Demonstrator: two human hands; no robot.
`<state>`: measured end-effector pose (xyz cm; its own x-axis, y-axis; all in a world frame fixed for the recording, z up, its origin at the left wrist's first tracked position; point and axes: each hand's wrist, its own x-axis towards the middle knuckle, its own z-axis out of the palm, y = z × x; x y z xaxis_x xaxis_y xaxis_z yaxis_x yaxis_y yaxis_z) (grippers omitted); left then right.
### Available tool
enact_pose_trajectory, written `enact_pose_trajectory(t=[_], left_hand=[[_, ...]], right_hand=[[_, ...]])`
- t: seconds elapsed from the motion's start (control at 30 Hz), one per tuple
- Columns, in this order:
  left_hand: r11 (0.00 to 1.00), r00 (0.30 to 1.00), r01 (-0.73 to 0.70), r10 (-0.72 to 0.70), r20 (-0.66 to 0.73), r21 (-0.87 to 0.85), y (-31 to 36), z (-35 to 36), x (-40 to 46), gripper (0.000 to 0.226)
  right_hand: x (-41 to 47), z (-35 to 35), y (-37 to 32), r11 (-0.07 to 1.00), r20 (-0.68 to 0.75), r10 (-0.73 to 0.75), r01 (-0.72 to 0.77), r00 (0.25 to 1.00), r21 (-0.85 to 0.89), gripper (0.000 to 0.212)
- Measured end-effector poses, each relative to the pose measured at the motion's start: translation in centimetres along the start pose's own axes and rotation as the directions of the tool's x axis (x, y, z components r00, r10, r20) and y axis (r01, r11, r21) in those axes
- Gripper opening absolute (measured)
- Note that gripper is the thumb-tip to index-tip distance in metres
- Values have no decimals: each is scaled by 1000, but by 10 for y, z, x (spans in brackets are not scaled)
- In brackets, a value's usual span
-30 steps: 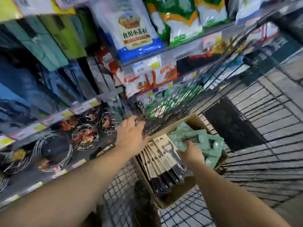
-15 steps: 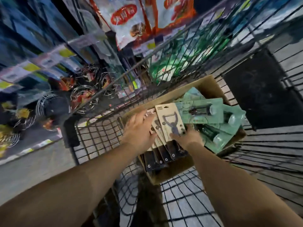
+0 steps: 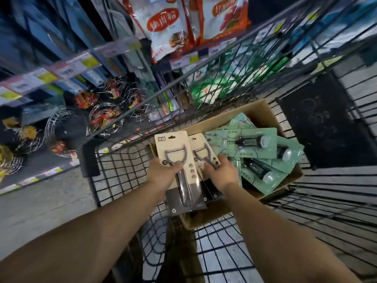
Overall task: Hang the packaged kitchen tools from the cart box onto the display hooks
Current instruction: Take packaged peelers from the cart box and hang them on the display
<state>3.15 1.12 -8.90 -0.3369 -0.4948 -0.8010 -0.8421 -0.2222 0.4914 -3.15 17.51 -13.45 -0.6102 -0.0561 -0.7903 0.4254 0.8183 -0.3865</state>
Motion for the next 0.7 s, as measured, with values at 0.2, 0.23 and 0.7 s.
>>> enact_pose_trajectory(t=[0.2, 0.23, 0.7], left_hand=[[1000, 998, -15, 15, 55, 9, -5, -7, 0, 43], [1000, 998, -23, 22, 62, 18, -6, -7, 0, 42], [998, 994, -54, 55, 94, -21, -25, -24, -10, 48]], right_hand=[[18, 2, 3, 958, 11, 83, -77, 996, -277, 85], [18, 1, 5, 959, 14, 101, -93, 995, -269, 84], [-11, -1, 11, 987, 143, 157, -150, 977, -54, 45]])
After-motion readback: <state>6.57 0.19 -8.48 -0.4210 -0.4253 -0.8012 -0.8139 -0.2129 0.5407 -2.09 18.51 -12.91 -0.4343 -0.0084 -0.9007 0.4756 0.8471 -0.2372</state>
